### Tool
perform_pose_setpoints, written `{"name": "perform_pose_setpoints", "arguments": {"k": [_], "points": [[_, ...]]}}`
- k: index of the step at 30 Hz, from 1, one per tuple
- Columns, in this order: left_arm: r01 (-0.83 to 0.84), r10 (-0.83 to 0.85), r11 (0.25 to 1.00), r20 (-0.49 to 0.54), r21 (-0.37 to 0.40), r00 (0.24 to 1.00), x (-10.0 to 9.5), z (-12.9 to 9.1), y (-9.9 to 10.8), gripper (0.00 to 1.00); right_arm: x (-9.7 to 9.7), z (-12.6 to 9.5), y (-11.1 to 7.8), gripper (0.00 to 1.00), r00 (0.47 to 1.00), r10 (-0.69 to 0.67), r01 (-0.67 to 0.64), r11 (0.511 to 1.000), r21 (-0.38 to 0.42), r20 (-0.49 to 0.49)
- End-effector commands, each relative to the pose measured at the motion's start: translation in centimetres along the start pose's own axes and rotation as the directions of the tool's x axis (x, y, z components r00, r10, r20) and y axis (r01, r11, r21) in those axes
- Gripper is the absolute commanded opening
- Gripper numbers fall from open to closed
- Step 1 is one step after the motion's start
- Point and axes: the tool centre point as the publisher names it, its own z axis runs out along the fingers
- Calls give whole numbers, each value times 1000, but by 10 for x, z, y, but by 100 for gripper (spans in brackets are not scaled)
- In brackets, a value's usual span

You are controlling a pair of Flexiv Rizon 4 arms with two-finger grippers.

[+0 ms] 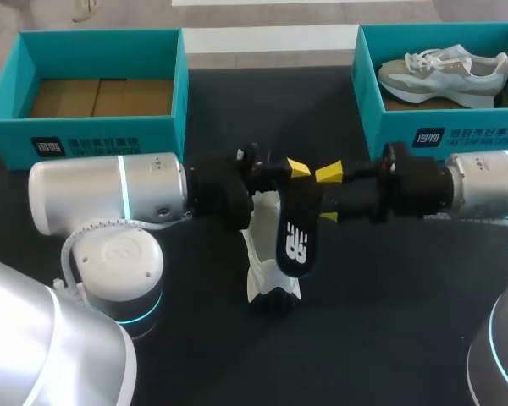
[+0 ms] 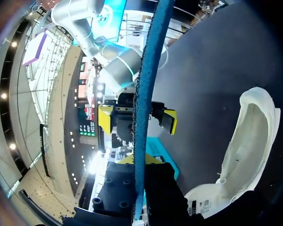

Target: Take the shoe out of the shoebox, open the shoe tongue, remove and reinsert the insole, then place the shoe into the shoebox

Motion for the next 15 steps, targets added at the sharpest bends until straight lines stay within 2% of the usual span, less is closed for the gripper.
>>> {"name": "perform_pose_setpoints", "arguments": {"k": [1, 9, 15], "points": [[2, -2, 1000, 3, 12, 1000, 1, -27, -9, 0, 6, -14, -11, 100, 1000, -5, 5, 999, -35, 15], [8, -16, 996, 98, 85, 995, -1, -54, -20, 0, 4, -27, -13, 100, 999, -8, 10, 999, -49, 34], [21, -34, 995, 136, 97, 990, 4, -72, -23, 0, 2, -33, -12, 100, 999, -15, 17, 999, -39, 44]]}}
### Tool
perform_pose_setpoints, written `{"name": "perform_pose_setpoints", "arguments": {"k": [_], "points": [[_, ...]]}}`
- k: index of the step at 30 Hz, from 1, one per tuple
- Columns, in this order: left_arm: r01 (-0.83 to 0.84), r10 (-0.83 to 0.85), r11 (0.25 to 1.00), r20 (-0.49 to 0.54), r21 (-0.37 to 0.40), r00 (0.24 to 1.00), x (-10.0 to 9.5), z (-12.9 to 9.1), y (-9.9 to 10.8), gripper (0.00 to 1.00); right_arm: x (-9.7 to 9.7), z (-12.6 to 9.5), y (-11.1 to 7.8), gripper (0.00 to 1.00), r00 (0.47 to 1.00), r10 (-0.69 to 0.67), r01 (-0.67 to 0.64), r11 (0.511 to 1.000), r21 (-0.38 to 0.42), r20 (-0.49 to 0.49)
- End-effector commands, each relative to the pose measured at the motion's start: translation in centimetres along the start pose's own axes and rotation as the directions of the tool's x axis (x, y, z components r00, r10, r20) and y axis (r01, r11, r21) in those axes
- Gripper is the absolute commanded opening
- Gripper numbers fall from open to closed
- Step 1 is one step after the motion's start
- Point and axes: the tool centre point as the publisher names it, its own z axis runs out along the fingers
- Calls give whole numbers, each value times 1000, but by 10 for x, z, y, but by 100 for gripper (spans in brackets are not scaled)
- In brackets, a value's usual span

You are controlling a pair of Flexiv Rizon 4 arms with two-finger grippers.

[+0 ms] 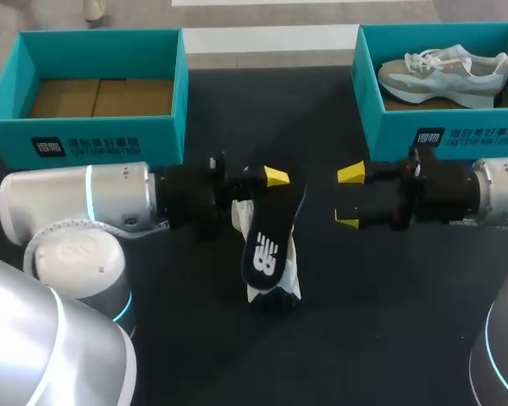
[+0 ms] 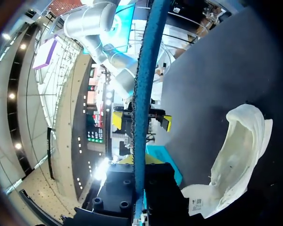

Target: Take the shoe out of the shoebox, open the shoe tongue, remove and reinsert the insole, then place the shoe into the shoebox

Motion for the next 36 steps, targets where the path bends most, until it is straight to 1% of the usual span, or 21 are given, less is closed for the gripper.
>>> {"name": "perform_pose_setpoints", "arguments": {"k": [1, 8, 9, 10, 11, 28, 29, 30, 31, 32, 33, 34, 35, 36], "points": [[4, -5, 1000, 55, 13, 998, 4, -34, -10, 0, 1, -4, -1, 100, 1000, -7, 7, 1000, 5, 6], [3, -6, 999, 85, 32, 996, 4, -46, -18, 0, 0, -6, 1, 100, 1000, -14, 14, 1000, 8, 8], [6, -8, 999, 85, 32, 996, 4, -47, -19, 0, 0, -7, 1, 100, 1000, -12, 11, 1000, 22, 24], [8, -11, 1000, 81, 30, 997, 4, -48, -19, 0, 0, -6, 1, 100, 999, 5, -6, 1000, 17, 48], [10, -12, 1000, 80, 29, 997, 4, -48, -19, 0, -1, -7, 2, 100, 994, 26, -29, 999, 30, 105], [10, -12, 1000, 80, 29, 997, 4, -48, -19, 0, -1, -7, 2, 100, 994, 26, -29, 999, 30, 105], [10, -12, 1000, 80, 29, 997, 4, -48, -19, 0, 2, -7, 3, 100, 992, -23, 18, 999, 41, 125], [10, -12, 1000, 80, 29, 997, 4, -48, -19, 0, 7, -7, 4, 100, 977, -119, 111, 992, 55, 178], [10, -12, 1000, 80, 29, 997, 4, -48, -19, 0, 12, -7, 5, 100, 947, -247, 233, 968, 92, 206], [10, -12, 1000, 80, 29, 997, 4, -48, -19, 0, 17, -7, 6, 100, 906, -367, 343, 928, 143, 210], [10, -12, 1000, 80, 29, 997, 4, -48, -19, 0, 21, -5, 6, 100, 850, -472, 430, 879, 208, 234], [10, -12, 1000, 80, 29, 997, 4, -48, -19, 0, 26, -2, 4, 100, 776, -566, 496, 820, 285, 277], [10, -12, 1000, 80, 29, 997, 4, -48, -19, 0, 27, 1, 2, 100, 739, -627, 546, 771, 328, 244], [10, -12, 1000, 80, 29, 997, 4, -48, -19, 0, 27, 2, 1, 100, 686, -688, 588, 716, 376, 238]]}}
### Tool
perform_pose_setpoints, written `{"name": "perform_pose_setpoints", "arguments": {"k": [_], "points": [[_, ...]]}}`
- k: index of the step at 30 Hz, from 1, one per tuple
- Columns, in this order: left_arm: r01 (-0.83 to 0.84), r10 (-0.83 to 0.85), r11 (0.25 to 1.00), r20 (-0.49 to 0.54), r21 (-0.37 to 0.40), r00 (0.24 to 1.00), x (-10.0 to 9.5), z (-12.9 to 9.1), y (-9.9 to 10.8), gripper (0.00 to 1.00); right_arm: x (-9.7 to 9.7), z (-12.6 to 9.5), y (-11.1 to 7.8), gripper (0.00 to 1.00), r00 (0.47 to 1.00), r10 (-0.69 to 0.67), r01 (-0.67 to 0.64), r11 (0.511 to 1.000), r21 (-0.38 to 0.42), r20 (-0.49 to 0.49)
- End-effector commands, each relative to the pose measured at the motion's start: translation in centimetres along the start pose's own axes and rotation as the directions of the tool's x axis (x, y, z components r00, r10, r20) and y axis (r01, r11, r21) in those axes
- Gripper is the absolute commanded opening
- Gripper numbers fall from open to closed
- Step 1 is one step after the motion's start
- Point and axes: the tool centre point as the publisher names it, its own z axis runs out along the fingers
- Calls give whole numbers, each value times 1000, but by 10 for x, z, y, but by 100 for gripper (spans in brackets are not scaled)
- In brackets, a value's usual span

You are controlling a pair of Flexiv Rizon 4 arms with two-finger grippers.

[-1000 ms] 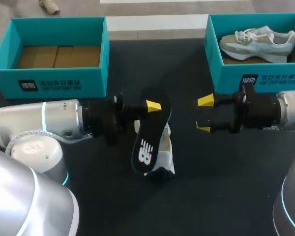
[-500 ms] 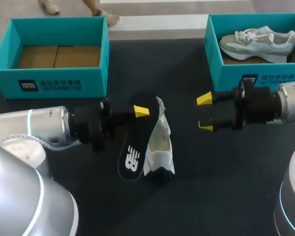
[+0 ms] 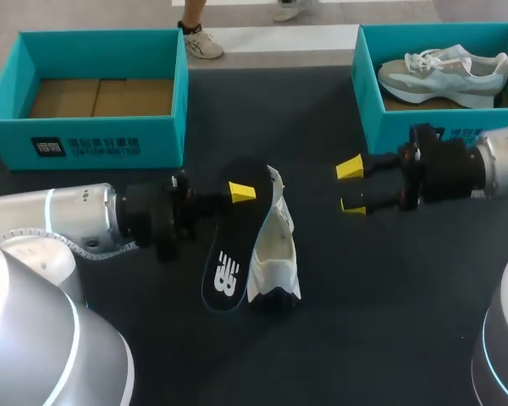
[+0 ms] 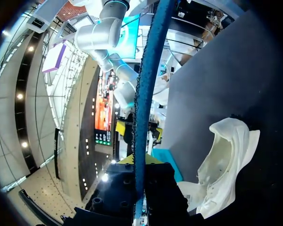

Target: Take the shoe out of the shoebox, open the shoe tongue, remove and reinsert the insole, then place the shoe into the shoebox

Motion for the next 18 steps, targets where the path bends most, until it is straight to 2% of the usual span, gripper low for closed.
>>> {"name": "perform_pose_setpoints", "arguments": {"k": [1, 6, 8, 18], "points": [[-1, 1, 1000, 2, -2, 1000, 1, 1, 0, 0, 16, 4, -3, 100, 785, -595, 544, 795, 268, 173], [-1, 1, 1000, 2, -2, 1000, 1, 1, 0, 0, 21, 4, -12, 100, 646, -750, 674, 649, 354, 144], [-1, 1, 1000, 2, -2, 1000, 1, 1, 0, 0, 22, 5, -13, 100, 656, -740, 648, 654, 390, 151], [-1, 1, 1000, 2, -2, 1000, 1, 1, 0, 0, 22, 5, -13, 100, 656, -740, 648, 654, 390, 151]]}}
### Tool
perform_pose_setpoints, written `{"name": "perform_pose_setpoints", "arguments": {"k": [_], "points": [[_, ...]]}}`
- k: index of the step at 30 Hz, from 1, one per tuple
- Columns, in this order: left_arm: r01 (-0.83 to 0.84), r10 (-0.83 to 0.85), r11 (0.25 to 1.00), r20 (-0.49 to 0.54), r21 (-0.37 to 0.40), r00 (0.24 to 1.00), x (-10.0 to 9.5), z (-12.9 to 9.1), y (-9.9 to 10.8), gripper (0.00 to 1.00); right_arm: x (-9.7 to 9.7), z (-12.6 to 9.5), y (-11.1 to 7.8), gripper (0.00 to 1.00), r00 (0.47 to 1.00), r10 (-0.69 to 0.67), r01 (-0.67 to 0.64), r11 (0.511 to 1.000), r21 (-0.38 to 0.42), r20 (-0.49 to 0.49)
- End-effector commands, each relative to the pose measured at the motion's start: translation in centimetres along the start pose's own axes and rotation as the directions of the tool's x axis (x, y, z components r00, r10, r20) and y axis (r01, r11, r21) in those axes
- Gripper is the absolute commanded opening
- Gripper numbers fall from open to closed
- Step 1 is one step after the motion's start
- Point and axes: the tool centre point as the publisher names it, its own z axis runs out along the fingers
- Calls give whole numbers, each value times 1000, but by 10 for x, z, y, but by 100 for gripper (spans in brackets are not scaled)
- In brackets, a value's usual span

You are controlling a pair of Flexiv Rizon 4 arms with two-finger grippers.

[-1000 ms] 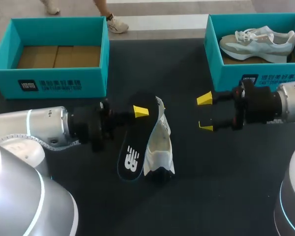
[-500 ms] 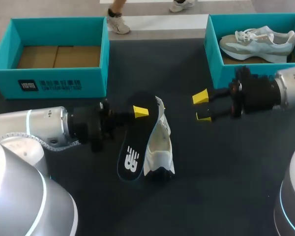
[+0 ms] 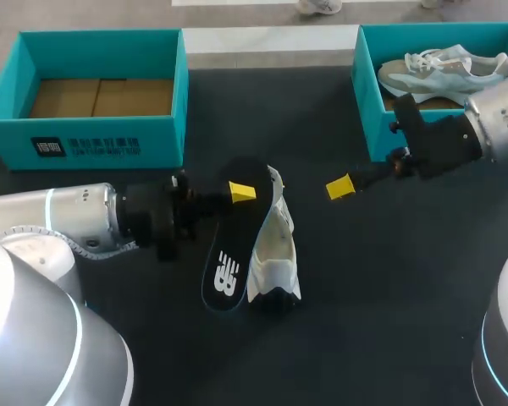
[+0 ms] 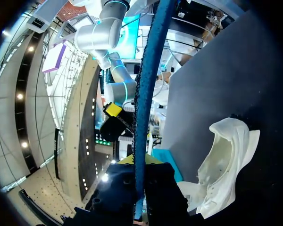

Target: Take the shoe out of the shoebox, open the shoe tongue, remove and reinsert the insole, then place the shoe into the shoebox

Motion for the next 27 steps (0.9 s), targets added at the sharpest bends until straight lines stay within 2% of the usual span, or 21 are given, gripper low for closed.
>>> {"name": "perform_pose_setpoints", "arguments": {"k": [1, 5, 7, 9, 11, 15, 17, 22, 27], "points": [[-2, 2, 1000, 2, -3, 1000, 1, 1, -1, 0, 3, -2, 5, 100, 959, -273, 261, 955, 138, 77], [-2, 2, 1000, 2, -3, 1000, 1, 1, -1, 0, 3, -2, 5, 100, 959, -273, 261, 955, 138, 77], [73, -73, 997, 11, 5, 997, -1, -4, -4, 0, 3, -2, 5, 100, 959, -273, 261, 955, 138, 77], [159, -160, 987, 28, 23, 987, -4, -9, -11, 0, -1, -3, 3, 100, 927, -340, 322, 938, 126, 158], [203, -203, 979, 9, 25, 979, -5, -13, -16, 0, -1, -3, 4, 100, 873, -414, 391, 910, 135, 259], [292, -292, 956, -5, 32, 956, -7, -20, -22, 0, -3, -6, 4, 100, 799, -493, 460, 870, 179, 345], [350, -349, 936, -22, 32, 937, -5, -24, -26, 0, -5, -5, 6, 100, 760, -539, 492, 842, 219, 363], [429, -428, 903, -31, 41, 903, 2, -30, -35, 0, -7, 3, 5, 100, 703, -609, 550, 793, 262, 368], [472, -473, 879, -9, 62, 881, 21, -31, -43, 0, -18, 18, -6, 100, 671, -649, 574, 761, 303, 359]]}}
